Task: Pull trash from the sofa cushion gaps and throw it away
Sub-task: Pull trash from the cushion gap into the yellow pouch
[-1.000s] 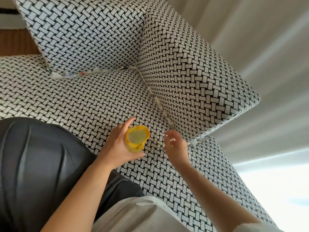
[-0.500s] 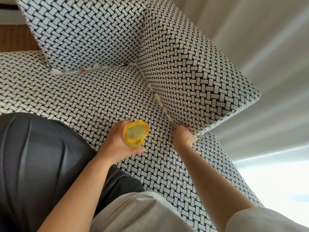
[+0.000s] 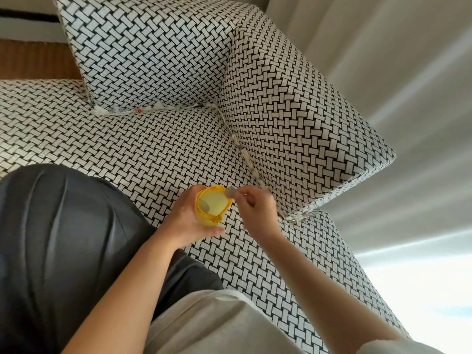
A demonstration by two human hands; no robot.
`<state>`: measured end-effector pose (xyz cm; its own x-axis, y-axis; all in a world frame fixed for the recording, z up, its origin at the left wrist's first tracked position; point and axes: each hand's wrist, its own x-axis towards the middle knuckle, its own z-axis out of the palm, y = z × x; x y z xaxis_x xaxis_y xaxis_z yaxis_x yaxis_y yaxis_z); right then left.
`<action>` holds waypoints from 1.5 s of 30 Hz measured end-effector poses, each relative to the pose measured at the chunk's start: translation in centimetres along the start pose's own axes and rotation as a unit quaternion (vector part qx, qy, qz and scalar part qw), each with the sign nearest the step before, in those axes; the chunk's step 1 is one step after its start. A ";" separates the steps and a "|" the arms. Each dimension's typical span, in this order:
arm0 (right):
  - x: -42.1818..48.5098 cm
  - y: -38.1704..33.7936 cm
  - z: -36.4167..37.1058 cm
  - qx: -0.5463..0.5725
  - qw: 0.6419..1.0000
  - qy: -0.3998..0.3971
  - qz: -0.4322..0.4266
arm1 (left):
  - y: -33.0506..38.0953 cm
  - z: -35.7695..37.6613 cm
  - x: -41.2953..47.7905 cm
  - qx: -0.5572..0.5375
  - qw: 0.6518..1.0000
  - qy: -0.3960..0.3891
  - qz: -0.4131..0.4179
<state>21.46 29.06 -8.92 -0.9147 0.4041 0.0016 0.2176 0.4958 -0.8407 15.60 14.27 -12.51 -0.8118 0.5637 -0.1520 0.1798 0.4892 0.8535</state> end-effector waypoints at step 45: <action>1.3 12.8 -4.5 -0.353 0.921 0.044 0.157 | 0.1 0.1 -0.4 -0.015 0.999 -0.019 -0.041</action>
<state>24.62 39.35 -17.28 -0.7444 0.6585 -0.1109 0.6625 0.7076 -0.2458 16.02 14.16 -12.42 -0.8012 0.5478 -0.2409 0.0967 0.5157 0.8513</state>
